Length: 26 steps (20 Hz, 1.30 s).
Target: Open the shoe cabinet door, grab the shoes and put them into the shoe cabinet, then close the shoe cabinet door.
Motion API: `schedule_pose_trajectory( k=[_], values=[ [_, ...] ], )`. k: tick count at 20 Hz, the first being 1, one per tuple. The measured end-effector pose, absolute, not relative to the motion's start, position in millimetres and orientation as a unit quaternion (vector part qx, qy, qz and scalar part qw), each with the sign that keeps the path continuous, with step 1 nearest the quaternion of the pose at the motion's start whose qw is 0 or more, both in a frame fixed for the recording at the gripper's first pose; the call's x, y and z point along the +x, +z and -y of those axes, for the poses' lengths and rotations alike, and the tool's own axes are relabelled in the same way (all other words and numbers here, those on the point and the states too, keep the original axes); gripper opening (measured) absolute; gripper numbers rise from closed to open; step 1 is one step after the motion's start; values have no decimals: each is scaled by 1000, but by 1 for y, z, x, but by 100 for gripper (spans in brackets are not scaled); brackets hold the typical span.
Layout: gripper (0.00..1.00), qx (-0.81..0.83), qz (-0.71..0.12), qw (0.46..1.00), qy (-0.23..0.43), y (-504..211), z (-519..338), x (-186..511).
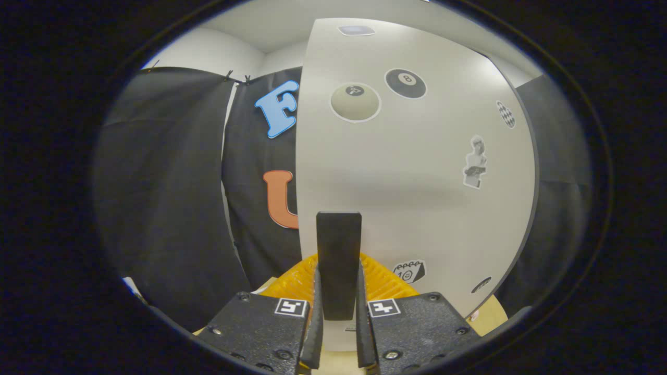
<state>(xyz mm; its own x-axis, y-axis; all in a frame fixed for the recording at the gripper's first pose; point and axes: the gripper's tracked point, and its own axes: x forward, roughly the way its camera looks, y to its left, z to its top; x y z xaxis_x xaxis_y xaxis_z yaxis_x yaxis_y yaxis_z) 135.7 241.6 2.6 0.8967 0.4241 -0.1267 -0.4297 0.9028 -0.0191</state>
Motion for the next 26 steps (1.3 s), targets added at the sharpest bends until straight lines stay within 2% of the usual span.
schedule_pose_trajectory(
  k=[10,26],
  values=[
    [27,-26,-58,961,269,6,-221,99],
    [27,-23,-59,948,313,12,-184,63]
  ],
)
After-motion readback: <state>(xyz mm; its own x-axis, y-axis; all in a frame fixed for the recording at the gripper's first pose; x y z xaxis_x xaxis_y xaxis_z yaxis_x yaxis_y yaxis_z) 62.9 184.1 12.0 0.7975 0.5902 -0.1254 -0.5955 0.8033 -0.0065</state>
